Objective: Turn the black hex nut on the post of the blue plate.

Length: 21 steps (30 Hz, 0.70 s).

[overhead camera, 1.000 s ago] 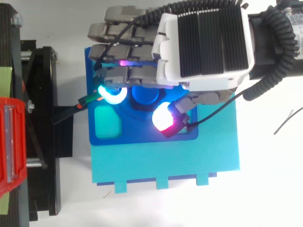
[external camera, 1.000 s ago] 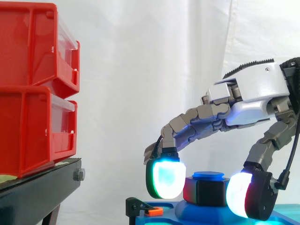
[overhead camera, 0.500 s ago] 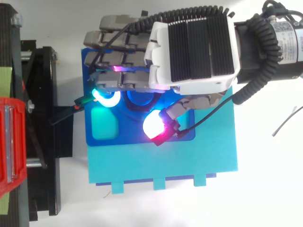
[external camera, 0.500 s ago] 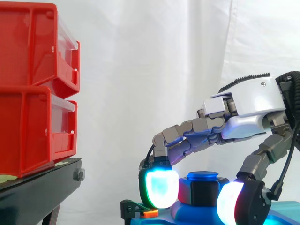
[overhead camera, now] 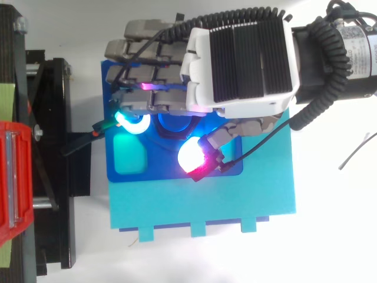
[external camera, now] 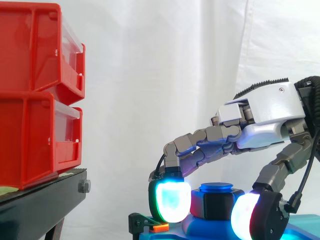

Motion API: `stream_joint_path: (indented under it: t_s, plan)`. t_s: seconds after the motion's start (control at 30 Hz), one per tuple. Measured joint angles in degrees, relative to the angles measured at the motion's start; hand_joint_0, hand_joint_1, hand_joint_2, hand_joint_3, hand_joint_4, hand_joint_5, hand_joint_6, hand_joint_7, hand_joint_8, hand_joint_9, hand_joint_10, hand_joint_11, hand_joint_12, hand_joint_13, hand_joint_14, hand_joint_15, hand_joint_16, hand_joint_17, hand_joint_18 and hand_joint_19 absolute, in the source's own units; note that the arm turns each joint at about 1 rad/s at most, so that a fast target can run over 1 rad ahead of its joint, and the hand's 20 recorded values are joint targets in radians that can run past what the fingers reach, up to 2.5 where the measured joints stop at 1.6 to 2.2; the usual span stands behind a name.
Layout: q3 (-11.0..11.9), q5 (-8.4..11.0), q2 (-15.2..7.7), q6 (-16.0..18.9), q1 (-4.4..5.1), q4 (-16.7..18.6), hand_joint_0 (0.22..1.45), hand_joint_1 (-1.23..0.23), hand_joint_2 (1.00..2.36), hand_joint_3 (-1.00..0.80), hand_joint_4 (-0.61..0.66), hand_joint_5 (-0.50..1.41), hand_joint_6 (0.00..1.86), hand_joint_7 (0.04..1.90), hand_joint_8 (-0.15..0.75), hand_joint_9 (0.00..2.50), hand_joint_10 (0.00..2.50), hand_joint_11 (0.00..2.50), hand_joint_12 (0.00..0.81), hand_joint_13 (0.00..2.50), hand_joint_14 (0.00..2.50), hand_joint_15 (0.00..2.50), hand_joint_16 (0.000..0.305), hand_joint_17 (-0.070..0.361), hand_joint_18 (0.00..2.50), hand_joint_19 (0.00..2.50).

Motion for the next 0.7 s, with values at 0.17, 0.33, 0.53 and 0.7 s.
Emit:
stream_joint_path:
  t_s: [0.17, 0.33, 0.53, 0.7]
  plan:
    - [0.41, -0.34, -0.01, -0.05, -0.05, -0.17, 0.46, -0.71, 1.0, -0.5, 0.24, -0.18, 0.5, 1.08, 0.286, 0.33, 0.0, 0.02, 0.403, 0.18, 0.0, 0.0, 0.057, 0.129, 0.16, 0.05]
    - [1.63, -0.39, -0.01, -0.06, -0.04, -1.29, 0.44, -0.67, 1.0, -0.5, 0.25, -0.19, 0.5, 1.07, 0.288, 0.29, 0.0, 0.05, 0.408, 0.14, 0.0, 0.0, 0.059, 0.133, 0.12, 0.08]
    - [4.45, -0.31, 0.05, -0.44, 0.3, -5.38, 0.43, -0.65, 1.0, -0.5, 0.25, -0.19, 0.5, 1.07, 0.291, 0.28, 0.0, 0.06, 0.411, 0.14, 0.0, 0.0, 0.06, 0.134, 0.11, 0.08]
    - [7.61, -0.16, 0.06, -0.86, 0.57, -9.72, 0.44, -0.64, 1.0, -0.5, 0.25, -0.19, 0.5, 1.07, 0.291, 0.28, 0.0, 0.04, 0.412, 0.14, 0.0, 0.0, 0.06, 0.134, 0.11, 0.09]
